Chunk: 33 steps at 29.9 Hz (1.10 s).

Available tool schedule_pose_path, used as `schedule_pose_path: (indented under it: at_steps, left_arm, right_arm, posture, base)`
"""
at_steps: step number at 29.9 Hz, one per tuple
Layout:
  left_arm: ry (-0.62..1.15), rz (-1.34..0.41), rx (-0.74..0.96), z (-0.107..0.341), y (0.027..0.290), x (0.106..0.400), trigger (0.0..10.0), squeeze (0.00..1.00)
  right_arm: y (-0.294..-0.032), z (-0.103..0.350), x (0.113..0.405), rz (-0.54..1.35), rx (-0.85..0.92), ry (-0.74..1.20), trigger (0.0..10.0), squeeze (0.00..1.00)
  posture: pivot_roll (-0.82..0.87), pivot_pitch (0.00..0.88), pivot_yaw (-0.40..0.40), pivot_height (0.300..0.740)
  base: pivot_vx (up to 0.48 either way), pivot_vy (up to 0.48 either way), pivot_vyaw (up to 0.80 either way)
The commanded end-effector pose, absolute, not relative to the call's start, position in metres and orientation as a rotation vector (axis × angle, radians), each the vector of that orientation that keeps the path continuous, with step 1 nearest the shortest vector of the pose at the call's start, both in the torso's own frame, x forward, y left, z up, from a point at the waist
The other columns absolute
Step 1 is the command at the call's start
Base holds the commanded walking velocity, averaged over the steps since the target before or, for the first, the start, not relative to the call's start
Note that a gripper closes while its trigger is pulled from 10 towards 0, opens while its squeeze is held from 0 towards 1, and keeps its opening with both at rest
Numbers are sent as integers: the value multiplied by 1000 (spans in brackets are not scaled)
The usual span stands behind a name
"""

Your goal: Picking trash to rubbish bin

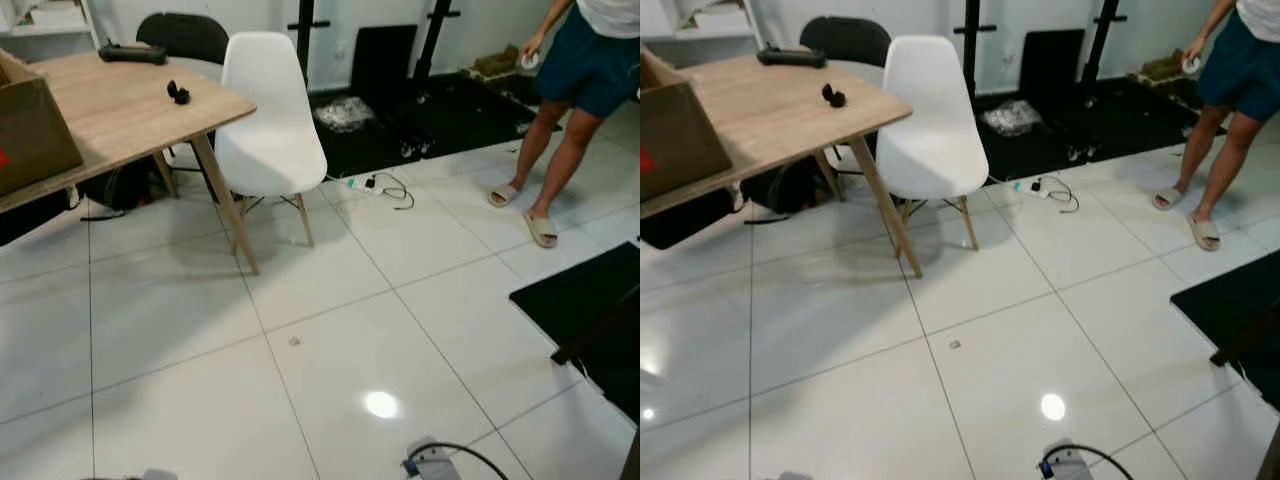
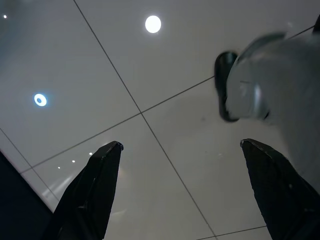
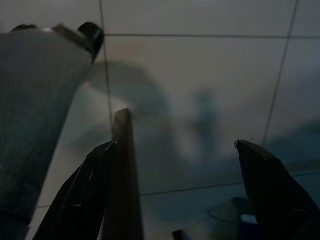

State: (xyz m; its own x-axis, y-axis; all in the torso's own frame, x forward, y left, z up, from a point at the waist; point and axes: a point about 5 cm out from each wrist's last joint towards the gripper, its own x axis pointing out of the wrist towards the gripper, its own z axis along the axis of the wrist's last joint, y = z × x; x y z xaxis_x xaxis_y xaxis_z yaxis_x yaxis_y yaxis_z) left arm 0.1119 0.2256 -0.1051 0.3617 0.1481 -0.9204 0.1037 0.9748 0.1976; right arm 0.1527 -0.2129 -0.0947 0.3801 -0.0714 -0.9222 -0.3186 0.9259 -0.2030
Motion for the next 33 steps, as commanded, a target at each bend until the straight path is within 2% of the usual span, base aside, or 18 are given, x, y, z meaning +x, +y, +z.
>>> schedule_pose_path:
  at_steps: [1,5,27,33]
  left_arm:
    - [1234,37,235,-107,229,103,10000,0]
    - [1232,35,235,-107,229,104,10000,0]
    - [1230,28,234,-107,227,103,10000,0]
    - [1234,17,244,-108,226,102,10000,0]
  right_arm:
    - [-212,-97,147,162,-365,1197,10000,0]
    - [-212,-97,147,163,-366,1196,10000,0]
    - [-213,-98,143,165,-368,1206,10000,0]
    - [-214,-99,141,165,-369,1210,10000,0]
  posture:
    - [132,74,-55,740]
    - [131,72,-54,740]
    - [130,81,-56,740]
    - [129,85,-57,740]
  base:
    - [0,-322,0]
    - [0,-320,0]
    - [0,0,0]
    - [0,301,0]
